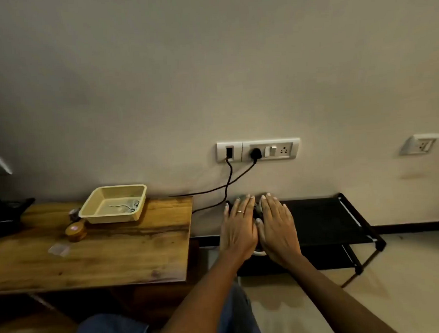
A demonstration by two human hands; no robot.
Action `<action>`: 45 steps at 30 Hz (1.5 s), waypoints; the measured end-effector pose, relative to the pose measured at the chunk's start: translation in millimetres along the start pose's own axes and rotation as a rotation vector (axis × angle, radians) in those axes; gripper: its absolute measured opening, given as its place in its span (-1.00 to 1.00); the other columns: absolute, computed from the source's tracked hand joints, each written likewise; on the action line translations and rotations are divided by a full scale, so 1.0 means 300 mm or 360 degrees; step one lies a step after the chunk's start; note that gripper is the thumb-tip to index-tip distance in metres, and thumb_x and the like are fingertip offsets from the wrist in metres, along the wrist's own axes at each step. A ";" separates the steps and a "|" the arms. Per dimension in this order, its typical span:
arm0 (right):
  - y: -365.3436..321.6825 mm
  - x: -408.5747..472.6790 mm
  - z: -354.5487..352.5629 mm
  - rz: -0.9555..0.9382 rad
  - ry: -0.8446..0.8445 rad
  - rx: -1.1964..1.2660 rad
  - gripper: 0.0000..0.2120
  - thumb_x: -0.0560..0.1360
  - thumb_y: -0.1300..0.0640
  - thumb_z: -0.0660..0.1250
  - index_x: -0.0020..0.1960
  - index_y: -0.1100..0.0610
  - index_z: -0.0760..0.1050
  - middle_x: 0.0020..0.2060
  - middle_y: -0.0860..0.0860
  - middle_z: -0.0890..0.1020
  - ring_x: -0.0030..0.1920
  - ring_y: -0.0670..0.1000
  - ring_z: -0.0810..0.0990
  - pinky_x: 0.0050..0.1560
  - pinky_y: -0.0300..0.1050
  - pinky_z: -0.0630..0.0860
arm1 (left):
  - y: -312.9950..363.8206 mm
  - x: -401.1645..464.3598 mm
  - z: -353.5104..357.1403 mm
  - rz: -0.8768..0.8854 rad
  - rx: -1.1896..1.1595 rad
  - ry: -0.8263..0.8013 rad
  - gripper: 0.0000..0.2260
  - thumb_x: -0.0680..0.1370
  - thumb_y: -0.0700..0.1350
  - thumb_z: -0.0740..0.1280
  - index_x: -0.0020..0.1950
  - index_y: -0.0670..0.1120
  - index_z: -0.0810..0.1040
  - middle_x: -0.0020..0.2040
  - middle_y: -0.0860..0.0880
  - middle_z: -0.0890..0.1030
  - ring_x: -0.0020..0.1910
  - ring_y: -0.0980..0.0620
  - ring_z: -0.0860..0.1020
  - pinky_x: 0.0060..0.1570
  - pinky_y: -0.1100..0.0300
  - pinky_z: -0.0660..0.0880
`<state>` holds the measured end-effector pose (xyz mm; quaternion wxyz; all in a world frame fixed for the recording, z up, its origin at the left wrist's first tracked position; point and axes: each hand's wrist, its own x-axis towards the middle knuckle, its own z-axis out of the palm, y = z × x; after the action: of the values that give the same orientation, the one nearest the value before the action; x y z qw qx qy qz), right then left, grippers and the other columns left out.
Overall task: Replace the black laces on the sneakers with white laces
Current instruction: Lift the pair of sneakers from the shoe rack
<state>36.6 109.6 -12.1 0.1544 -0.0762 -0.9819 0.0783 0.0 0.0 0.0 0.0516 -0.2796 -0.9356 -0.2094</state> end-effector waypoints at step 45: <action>0.226 0.079 0.232 0.0717 -0.0385 0.0125 -0.83 0.50 0.19 0.33 0.08 0.13 0.48 -0.02 0.08 0.51 0.03 0.10 0.51 -0.13 -0.06 0.48 | -0.014 0.138 0.268 -0.0125 0.0003 -0.0230 -0.88 0.38 -0.23 0.43 -0.10 -0.16 0.63 -0.30 -0.14 0.63 -0.14 -0.10 0.63 0.47 -0.09 -0.08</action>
<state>0.8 170.9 -82.8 0.0174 -0.2770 -0.9478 0.1572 -35.5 51.5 -65.7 -0.0241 -0.2571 -0.9473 -0.1897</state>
